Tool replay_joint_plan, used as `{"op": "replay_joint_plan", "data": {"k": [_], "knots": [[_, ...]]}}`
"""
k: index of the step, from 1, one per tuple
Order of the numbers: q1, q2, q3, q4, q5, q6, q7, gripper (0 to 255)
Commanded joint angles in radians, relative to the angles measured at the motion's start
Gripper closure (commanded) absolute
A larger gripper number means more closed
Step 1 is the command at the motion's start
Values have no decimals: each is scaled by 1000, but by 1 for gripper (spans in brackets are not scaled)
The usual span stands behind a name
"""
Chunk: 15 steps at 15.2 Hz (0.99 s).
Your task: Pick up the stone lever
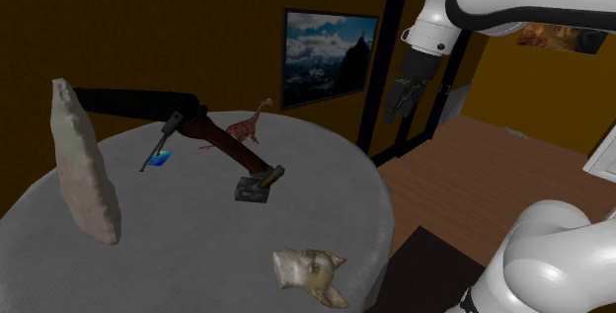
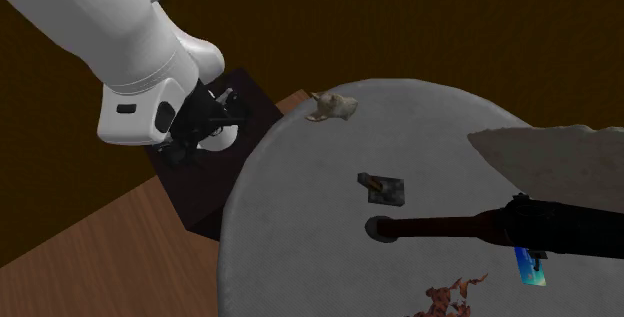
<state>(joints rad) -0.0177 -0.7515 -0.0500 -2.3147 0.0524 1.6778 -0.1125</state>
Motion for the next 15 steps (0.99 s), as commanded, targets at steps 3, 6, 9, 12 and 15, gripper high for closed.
{"op": "replay_joint_plan", "data": {"k": [3,6,9,12,15], "knots": [[23,65,14,19,7,37,-18,0],[56,165,36,54,17,86,-44,0],[87,264,59,96,23,129,-69,0],[115,364,84,146,26,165,-93,0],[141,463,110,201,26,194,-114,0]]}}
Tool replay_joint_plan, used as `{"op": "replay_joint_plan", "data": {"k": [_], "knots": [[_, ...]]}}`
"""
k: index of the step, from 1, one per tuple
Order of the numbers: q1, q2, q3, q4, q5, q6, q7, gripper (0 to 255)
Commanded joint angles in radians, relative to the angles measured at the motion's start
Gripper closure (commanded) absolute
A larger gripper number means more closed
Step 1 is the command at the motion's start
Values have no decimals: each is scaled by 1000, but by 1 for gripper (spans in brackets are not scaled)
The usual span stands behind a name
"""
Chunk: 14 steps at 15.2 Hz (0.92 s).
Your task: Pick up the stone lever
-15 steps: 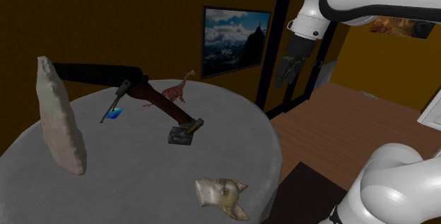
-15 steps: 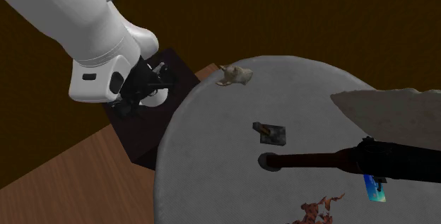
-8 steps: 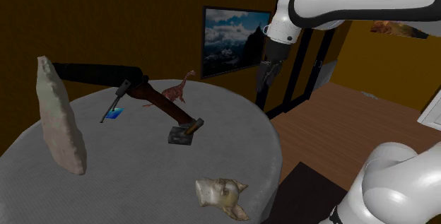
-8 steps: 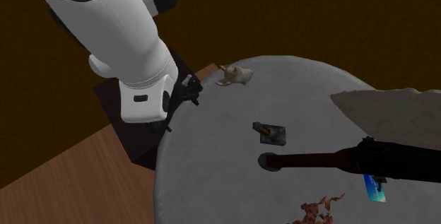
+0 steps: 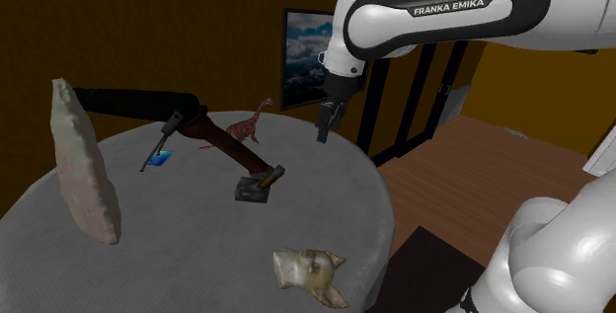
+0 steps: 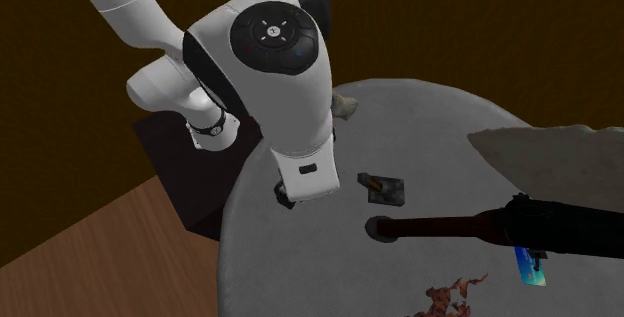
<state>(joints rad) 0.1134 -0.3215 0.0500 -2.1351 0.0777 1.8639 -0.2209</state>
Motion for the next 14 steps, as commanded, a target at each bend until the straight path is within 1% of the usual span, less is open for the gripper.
{"op": "replay_joint_plan", "data": {"k": [1,7,13,14], "knots": [[18,66,19,41,-1,16,-13,0],[67,262,73,173,-21,50,-47,0],[121,457,125,326,-62,59,-72,0],[122,458,125,328,-62,58,-72,0]]}}
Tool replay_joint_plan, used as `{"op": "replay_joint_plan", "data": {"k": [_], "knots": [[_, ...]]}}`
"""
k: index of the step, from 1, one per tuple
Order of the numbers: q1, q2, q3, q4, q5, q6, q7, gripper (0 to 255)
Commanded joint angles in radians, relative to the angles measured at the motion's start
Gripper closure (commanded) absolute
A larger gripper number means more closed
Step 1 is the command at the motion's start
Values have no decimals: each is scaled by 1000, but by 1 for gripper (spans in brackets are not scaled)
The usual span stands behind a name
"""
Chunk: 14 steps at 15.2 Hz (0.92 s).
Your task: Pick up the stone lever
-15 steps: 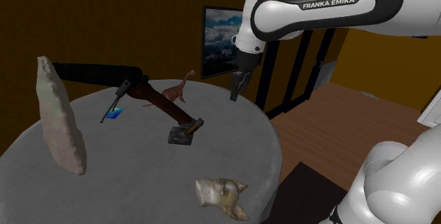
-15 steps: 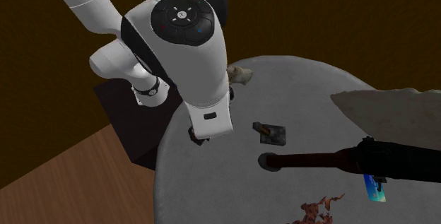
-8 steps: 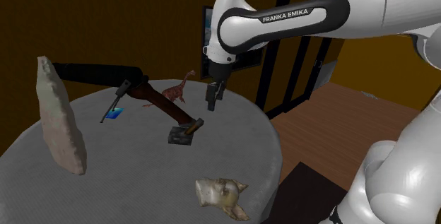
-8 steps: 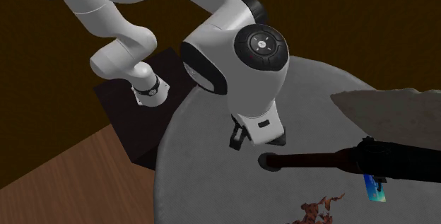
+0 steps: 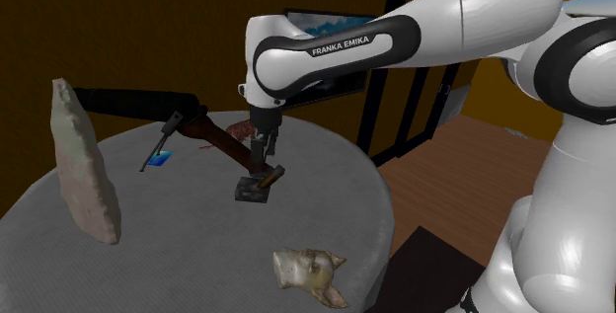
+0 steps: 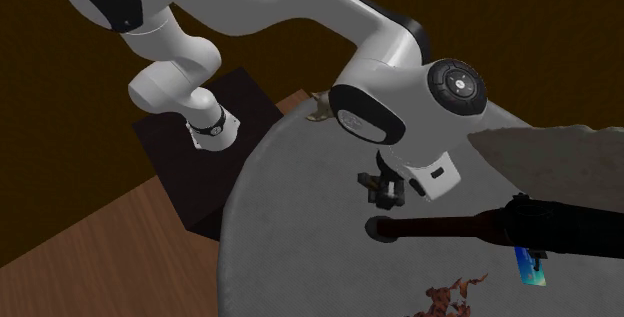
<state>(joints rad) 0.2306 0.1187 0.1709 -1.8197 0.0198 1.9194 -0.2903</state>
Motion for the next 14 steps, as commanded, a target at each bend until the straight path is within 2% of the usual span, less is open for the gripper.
{"op": "replay_joint_plan", "data": {"k": [1,7,9,10,14], "knots": [[5,21,4,2,-5,16,-3,0],[6,44,3,-58,-8,99,-3,0],[6,44,3,-58,-8,99,-3,0],[5,44,3,-58,-8,99,-4,255],[5,45,2,-57,-9,98,-5,255]]}}
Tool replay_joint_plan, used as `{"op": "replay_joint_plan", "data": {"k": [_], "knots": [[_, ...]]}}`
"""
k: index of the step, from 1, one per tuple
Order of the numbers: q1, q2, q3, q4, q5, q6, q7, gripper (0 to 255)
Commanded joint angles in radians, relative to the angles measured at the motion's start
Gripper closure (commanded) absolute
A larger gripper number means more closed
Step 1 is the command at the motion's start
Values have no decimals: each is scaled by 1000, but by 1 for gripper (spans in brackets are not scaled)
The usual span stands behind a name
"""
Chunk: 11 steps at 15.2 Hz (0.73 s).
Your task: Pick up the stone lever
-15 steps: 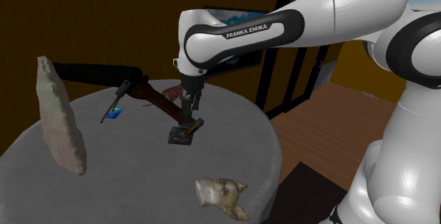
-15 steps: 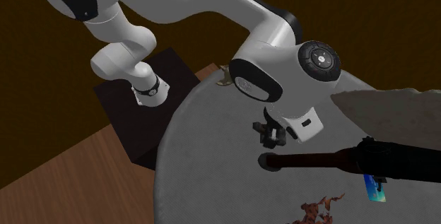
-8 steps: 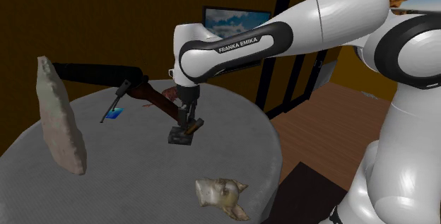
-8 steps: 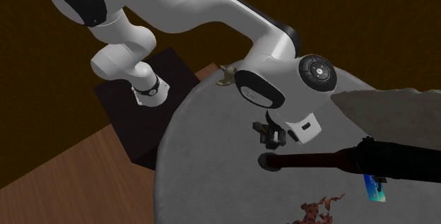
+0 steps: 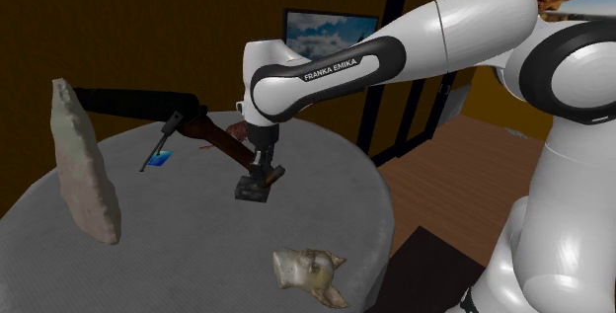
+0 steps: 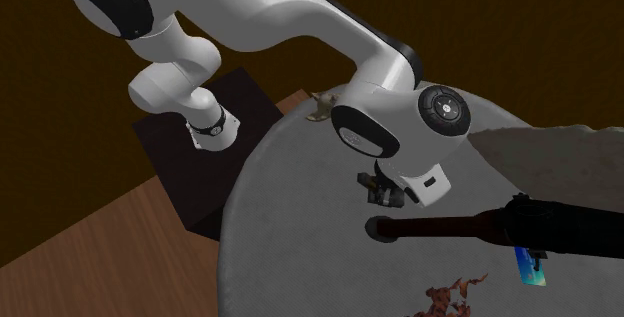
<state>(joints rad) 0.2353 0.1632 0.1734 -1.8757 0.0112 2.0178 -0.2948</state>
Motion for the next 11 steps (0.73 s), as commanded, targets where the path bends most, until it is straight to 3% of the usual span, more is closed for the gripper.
{"op": "replay_joint_plan", "data": {"k": [1,5,11], "knots": [[0,0,0,0,0,0,0,255],[1,-1,1,-2,0,0,2,255],[0,-22,1,53,4,-75,1,255]]}}
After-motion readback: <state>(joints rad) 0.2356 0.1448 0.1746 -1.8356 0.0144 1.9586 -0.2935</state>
